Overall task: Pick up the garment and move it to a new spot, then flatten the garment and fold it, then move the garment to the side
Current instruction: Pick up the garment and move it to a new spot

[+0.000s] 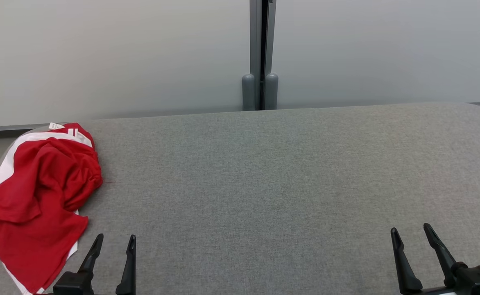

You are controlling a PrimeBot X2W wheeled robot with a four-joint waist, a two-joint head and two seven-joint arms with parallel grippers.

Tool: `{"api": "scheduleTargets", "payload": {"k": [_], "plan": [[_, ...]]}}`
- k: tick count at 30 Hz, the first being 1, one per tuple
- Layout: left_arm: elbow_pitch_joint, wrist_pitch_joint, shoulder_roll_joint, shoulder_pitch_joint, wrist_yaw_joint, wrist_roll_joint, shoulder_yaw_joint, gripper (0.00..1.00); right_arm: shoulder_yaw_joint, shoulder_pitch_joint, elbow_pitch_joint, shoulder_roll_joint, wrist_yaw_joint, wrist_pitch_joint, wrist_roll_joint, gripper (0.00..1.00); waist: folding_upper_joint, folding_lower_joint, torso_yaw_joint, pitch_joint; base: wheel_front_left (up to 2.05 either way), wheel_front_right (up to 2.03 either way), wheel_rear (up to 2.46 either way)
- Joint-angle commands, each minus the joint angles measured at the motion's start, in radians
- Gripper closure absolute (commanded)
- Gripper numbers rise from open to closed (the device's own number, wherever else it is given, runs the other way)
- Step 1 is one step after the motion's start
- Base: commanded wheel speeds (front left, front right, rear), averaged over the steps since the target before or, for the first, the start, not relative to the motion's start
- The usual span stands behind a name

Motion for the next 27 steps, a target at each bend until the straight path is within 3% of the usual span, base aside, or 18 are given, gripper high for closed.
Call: {"api": "scheduleTargets", "payload": {"k": [1,4,15,21,27], "plan": [[0.001,-0.001,0.004,-0.012,-0.001,-0.003,0.000,0.00,-0.001,0.009,-0.003,-0.006,0.002,-0.005,0.003,0.00,0.0000,0.0000,0.009,0.000,0.00,0.00,0.00],[0.006,0.000,0.005,-0.019,-0.002,-0.010,0.000,0.00,0.001,0.014,-0.010,-0.006,0.002,-0.005,0.001,0.00,0.0000,0.0000,0.046,-0.003,0.00,0.00,0.00],[0.018,-0.001,0.005,0.025,0.002,-0.023,0.047,0.00,0.059,0.007,-0.008,-0.006,0.002,-0.005,0.025,0.00,0.0000,0.0000,0.292,-0.020,0.00,0.00,0.00],[0.006,0.000,0.005,0.039,0.001,-0.027,0.074,0.00,0.090,-0.013,-0.002,-0.007,0.001,-0.005,0.016,0.00,0.0000,0.0000,0.334,-0.012,0.00,0.00,0.00],[0.028,0.000,0.019,-0.075,-0.001,-0.050,0.033,0.00,0.091,-0.036,-0.012,-0.006,0.001,-0.005,-0.010,0.00,0.0000,0.0000,0.324,0.046,0.00,0.00,0.00]]}}
